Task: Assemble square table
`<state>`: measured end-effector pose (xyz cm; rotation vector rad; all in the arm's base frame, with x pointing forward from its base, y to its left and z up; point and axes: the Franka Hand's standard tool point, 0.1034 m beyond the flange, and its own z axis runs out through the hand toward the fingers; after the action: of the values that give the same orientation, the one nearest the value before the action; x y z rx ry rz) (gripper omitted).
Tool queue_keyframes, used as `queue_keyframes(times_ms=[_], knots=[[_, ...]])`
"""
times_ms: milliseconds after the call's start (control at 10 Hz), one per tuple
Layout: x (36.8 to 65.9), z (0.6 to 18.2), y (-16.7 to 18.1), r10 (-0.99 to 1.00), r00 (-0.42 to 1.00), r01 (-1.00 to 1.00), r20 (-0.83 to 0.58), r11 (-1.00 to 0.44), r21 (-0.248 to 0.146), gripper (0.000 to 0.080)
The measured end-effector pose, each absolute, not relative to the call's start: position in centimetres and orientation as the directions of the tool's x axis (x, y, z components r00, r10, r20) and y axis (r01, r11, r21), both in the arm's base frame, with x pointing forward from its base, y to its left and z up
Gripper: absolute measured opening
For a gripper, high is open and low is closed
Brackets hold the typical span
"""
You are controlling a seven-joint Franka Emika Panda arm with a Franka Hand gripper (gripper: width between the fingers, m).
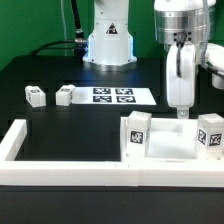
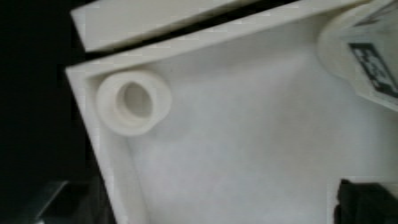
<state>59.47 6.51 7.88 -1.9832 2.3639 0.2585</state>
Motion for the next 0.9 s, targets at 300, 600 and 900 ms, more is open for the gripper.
queue_keyframes(times_ms=[300,600,900], knots=[[58.0,7.5,6.1,-0.989,-0.008,-0.995,-0.147,-0.008,0.102,0.0648],[57.9,7.4,6.1,-0.989,-0.008,-0.994,-0.147,-0.007,0.105,0.0648],[54.9,5.0,5.4,-0.995,-0.044,-0.999,-0.093,0.045,-0.016,0.0648]])
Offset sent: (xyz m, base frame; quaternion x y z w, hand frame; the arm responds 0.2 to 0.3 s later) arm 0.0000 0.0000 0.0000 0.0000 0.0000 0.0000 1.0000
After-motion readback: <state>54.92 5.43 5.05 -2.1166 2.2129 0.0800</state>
